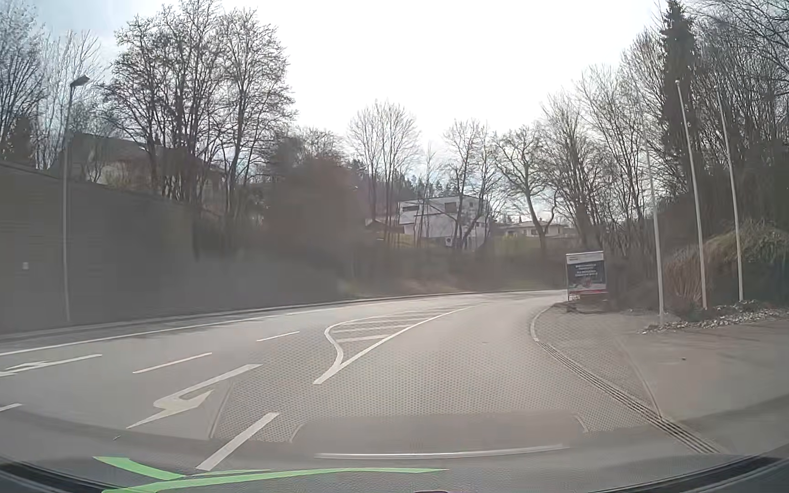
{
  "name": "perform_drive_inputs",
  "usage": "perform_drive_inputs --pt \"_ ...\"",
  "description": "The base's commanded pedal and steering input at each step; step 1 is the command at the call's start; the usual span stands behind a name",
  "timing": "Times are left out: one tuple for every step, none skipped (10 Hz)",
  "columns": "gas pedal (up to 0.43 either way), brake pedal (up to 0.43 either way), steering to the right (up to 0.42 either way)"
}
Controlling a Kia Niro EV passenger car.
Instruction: Follow the waypoints while adhering to traffic rules and regulations
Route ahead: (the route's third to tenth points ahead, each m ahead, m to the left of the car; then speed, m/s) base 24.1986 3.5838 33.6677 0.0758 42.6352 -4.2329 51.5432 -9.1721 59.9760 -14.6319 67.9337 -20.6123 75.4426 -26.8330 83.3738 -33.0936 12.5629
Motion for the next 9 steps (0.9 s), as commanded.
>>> perform_drive_inputs --pt "0.047 0.0 0.047" --pt "0.047 0.0 0.047" --pt "0.059 0.0 0.048" --pt "0.059 0.0 0.048" --pt "0.059 0.0 0.05" --pt "0.059 0.0 0.051" --pt "0.059 0.0 0.052" --pt "0.059 0.0 0.051" --pt "0.059 0.0 0.051"
